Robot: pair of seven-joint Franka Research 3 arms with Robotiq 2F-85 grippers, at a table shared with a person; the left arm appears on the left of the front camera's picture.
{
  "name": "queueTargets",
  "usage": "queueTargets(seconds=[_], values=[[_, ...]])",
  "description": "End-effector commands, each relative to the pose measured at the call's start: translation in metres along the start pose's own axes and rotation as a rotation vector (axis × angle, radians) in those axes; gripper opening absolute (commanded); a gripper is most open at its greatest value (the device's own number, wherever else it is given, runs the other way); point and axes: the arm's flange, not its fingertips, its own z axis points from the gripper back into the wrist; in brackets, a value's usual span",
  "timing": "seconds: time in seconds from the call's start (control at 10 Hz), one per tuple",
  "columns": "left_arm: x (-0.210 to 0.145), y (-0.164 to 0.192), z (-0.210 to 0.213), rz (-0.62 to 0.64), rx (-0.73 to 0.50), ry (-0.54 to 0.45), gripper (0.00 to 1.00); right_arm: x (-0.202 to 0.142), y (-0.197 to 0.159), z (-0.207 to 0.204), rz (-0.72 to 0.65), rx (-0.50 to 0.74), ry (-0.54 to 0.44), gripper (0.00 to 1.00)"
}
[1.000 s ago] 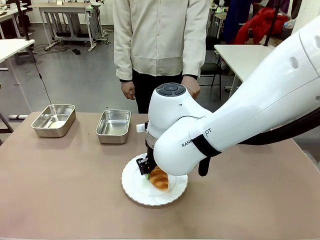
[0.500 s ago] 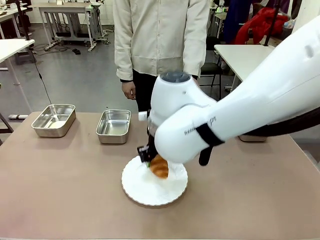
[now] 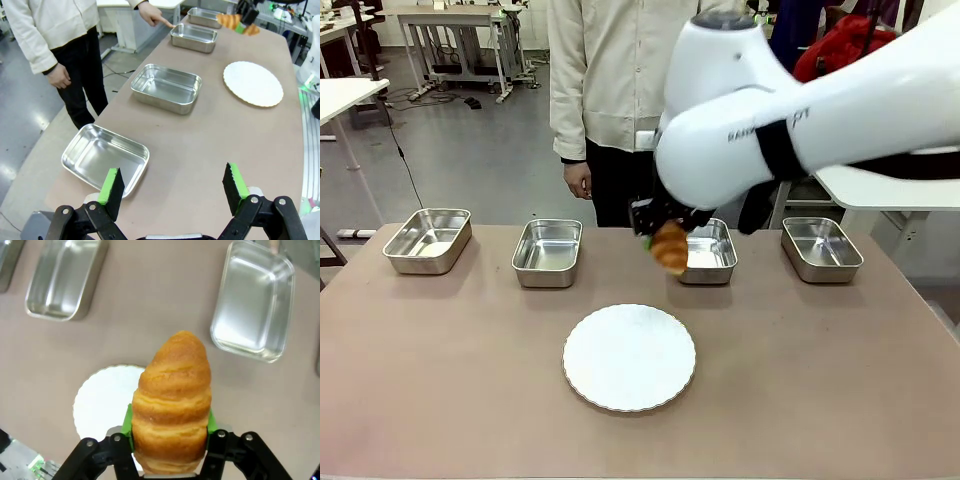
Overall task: Place the bread in the container.
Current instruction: Place the Butter Roll into the Airtight Container indicated by the human.
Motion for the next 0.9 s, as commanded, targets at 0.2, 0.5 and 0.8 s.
queueTargets(seconds=[0.2, 0.5, 0.8], values=[[0.002, -0.001, 0.0, -0.015, -0.001, -0.004, 1.0, 0.061, -0.068, -0.02, -0.053, -0.03, 0.001, 0.6], [0.002, -0.001, 0.0, -0.015, -0.001, -0.004, 1.0, 0.085, -0.106, -0.052, -0.075, -0.035, 0.019, 0.6], [0.002, -0.001, 0.0, -0.015, -0.001, -0.004, 1.0, 0.091, -0.12, -0.085, -0.066, -0.037, 0.012, 0.6]])
